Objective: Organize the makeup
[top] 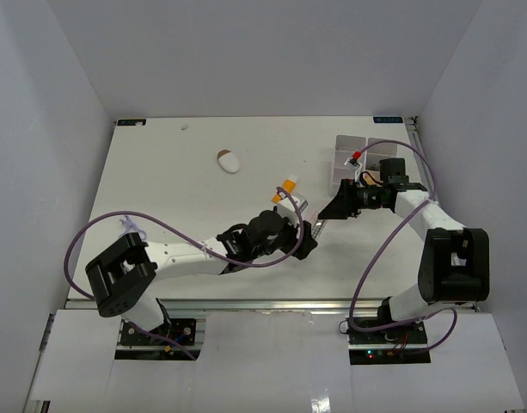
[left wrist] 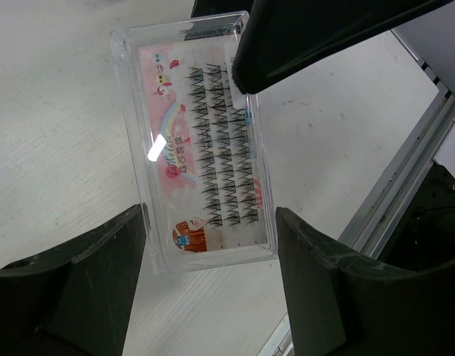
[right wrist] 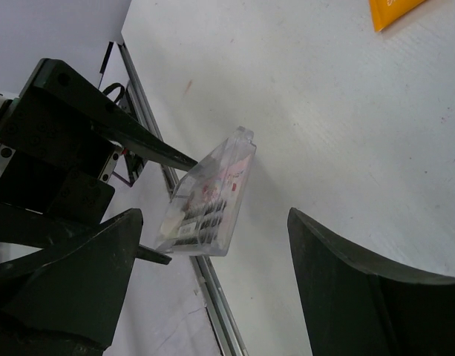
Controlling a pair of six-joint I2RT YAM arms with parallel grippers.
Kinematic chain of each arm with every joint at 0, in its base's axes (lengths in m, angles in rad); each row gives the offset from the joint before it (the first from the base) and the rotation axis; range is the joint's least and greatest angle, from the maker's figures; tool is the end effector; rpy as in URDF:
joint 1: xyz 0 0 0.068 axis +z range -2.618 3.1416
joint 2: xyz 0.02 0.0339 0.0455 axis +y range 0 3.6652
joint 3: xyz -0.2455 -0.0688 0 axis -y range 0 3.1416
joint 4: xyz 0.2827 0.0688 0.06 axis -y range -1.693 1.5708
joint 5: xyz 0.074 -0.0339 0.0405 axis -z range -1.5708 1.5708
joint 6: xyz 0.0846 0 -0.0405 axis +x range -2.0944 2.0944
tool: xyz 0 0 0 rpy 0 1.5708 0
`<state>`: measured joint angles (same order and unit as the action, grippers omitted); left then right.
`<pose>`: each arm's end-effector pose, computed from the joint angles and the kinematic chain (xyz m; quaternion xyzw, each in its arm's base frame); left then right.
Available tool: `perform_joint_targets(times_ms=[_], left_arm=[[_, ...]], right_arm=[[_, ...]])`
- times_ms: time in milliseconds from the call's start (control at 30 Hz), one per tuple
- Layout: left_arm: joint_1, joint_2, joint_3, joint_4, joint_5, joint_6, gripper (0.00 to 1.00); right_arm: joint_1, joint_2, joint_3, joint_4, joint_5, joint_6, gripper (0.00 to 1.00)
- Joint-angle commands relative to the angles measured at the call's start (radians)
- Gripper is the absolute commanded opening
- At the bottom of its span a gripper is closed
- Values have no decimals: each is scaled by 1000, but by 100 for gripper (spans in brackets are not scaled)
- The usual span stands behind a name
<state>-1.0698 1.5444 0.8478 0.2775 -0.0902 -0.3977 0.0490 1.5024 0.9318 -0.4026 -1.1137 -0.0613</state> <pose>0.2052 -0.3589 0.1592 0.2531 0.7991 -0.3362 0.4293 0.3321 0.0923 0.1642 -0.2001 0.8015 0.5035 0.2530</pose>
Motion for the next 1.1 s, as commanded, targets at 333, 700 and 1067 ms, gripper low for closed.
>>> perform_joint_targets(times_ms=[333, 700, 1067], left_arm=[[-19, 40, 69, 23, 24, 29, 26], [-21, 38, 81, 0, -22, 39, 54], [-21, -67, 76, -88, -68, 45, 98]], right_arm=[[6, 16, 39, -11, -47, 16, 40], [6, 3, 40, -15, -103, -9, 13], [1, 1, 179, -172, -14, -249, 12]])
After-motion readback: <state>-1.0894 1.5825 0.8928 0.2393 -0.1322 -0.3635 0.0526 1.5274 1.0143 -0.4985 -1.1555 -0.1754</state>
